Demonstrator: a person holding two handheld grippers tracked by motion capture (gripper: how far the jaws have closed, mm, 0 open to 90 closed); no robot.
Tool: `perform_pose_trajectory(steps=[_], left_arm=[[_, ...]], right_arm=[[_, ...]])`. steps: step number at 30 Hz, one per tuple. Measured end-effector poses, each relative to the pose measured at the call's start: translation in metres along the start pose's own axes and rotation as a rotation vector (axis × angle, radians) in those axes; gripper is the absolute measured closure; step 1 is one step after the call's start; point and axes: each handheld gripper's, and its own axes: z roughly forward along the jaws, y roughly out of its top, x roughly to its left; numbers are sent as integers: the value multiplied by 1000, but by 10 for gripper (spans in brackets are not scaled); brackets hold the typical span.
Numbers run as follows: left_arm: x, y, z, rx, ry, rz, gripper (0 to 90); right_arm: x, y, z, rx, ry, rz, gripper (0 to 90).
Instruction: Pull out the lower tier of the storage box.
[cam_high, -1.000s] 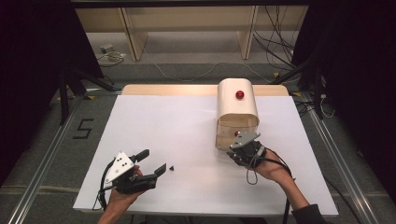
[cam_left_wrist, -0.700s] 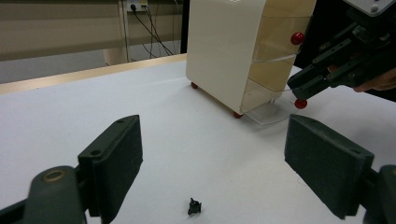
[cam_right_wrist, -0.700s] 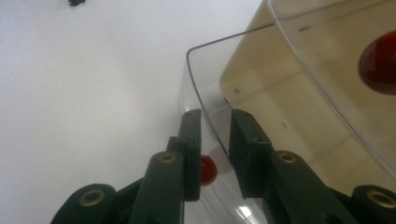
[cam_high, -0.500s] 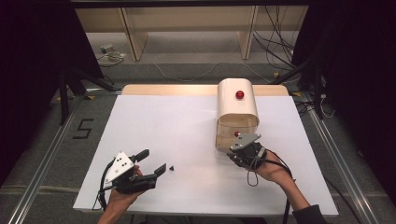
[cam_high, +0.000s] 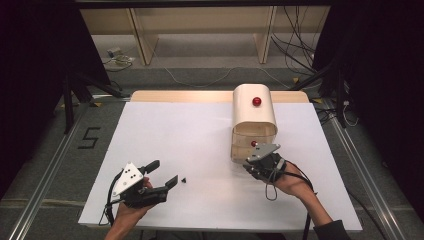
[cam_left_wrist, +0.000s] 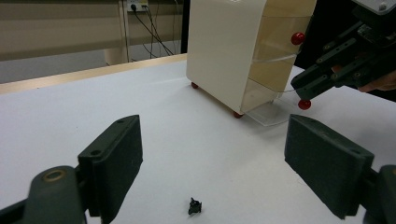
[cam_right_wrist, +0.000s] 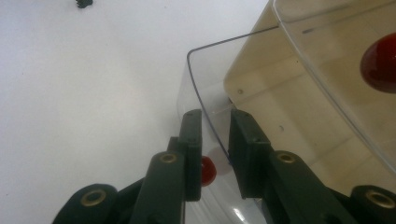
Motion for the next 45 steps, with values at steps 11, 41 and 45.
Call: perform_pose_trajectory(steps=[11,41,45], left_arm=[[0,0,0,0,2,-1,191],[-1,0,0,0,1,0,191],[0,0,0,0,2,0,191]], right_arm=[[1,0,-1,-3,0,-3,759],[1,0,-4,-15,3,2,735],[2,0,-5,-22,5,4,720]])
